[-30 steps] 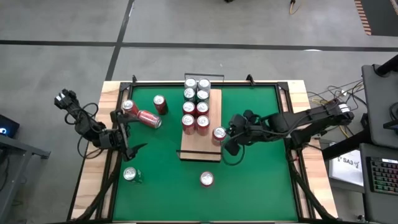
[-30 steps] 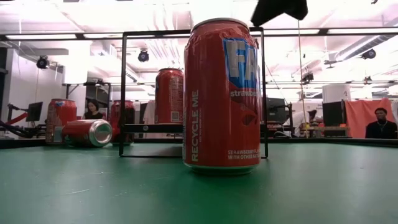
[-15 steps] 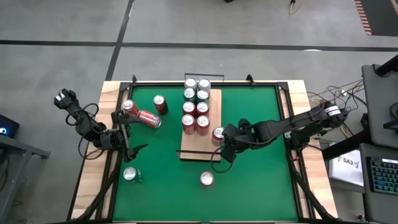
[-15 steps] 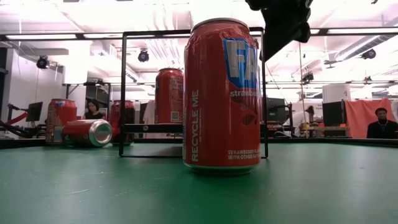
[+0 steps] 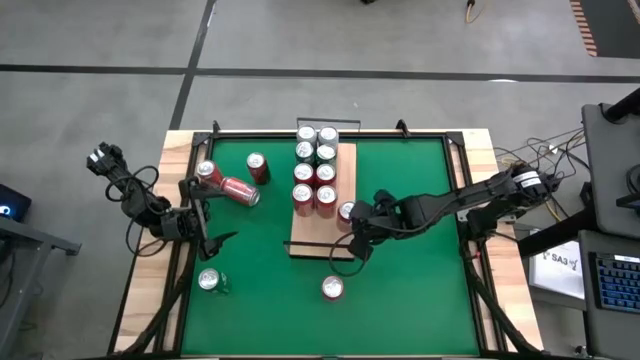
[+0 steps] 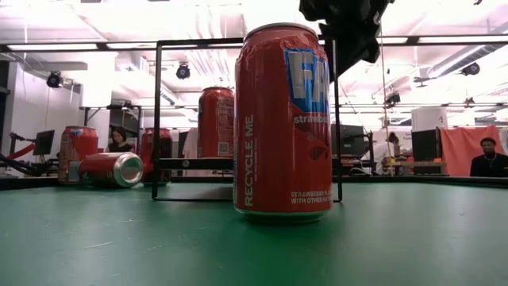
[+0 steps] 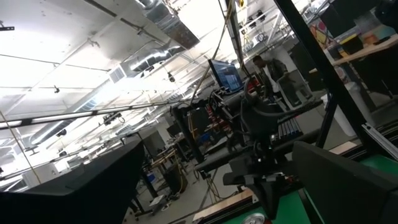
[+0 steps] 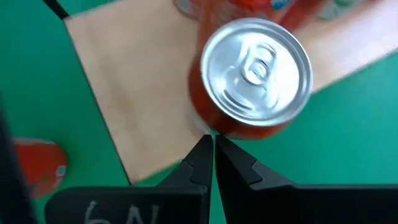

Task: Place canned beverage on shelf
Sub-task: Put the orange soda can on the shelf and aligned with the other orange soda can

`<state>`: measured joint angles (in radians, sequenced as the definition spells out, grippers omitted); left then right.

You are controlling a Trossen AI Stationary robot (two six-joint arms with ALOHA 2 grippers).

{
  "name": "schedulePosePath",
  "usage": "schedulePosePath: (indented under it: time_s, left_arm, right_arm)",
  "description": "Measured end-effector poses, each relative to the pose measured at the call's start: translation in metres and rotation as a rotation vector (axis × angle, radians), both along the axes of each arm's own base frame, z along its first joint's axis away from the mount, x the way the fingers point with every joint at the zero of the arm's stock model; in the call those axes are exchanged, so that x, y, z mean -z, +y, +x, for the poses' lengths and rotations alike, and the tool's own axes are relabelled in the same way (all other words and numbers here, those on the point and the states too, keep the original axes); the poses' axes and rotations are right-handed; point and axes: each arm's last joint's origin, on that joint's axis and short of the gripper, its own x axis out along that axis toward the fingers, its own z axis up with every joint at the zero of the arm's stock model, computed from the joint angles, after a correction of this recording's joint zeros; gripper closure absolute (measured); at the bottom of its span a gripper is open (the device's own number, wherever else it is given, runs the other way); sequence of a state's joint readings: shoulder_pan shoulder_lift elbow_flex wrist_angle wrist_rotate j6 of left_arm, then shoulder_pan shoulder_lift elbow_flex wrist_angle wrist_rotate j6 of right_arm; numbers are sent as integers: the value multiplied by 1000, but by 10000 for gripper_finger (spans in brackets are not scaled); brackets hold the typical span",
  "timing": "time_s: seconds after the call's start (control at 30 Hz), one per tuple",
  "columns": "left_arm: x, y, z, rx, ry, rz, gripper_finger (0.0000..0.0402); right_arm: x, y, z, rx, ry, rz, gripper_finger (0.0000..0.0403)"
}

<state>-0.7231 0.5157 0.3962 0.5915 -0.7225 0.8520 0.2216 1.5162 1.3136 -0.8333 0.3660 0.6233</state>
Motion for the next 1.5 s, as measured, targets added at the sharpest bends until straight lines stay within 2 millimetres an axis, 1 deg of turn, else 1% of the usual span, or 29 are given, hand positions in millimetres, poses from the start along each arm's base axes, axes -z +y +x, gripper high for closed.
schedulePosePath:
  time_s: [0.2,0.33,0.43,0.53,0.67,0.8,0.87,1.0,1.2,1.5]
  left_arm:
    - [0,0,0,0,0,0,8]
    - [0,0,0,0,0,0,8]
    - [0,0,0,0,0,0,8]
    - [0,0,0,0,0,0,8]
    - [0,0,0,0,0,0,8]
    - [0,0,0,-1,0,3,8]
    - [0,0,0,-1,0,3,8]
    - [0,0,0,-1,0,3,8]
    - [0,0,0,-1,0,3,8]
    - [0,0,0,-2,0,3,8]
  right_arm:
    - [-5,1,4,-40,-54,-5,394]
    - [-19,0,1,-54,-91,-14,394]
    - [-26,-5,-1,-40,-112,-67,394]
    - [-27,-16,1,-20,-112,-101,394]
    - [-24,-32,6,-8,-95,-136,394]
    - [-22,-41,13,-44,-103,-147,394]
    - [-24,-41,15,-59,-128,-130,394]
    - [-23,-41,14,-67,-120,-125,394]
    - [-12,-41,18,-56,-89,-119,394]
    - [-8,-41,21,-9,-92,-107,394]
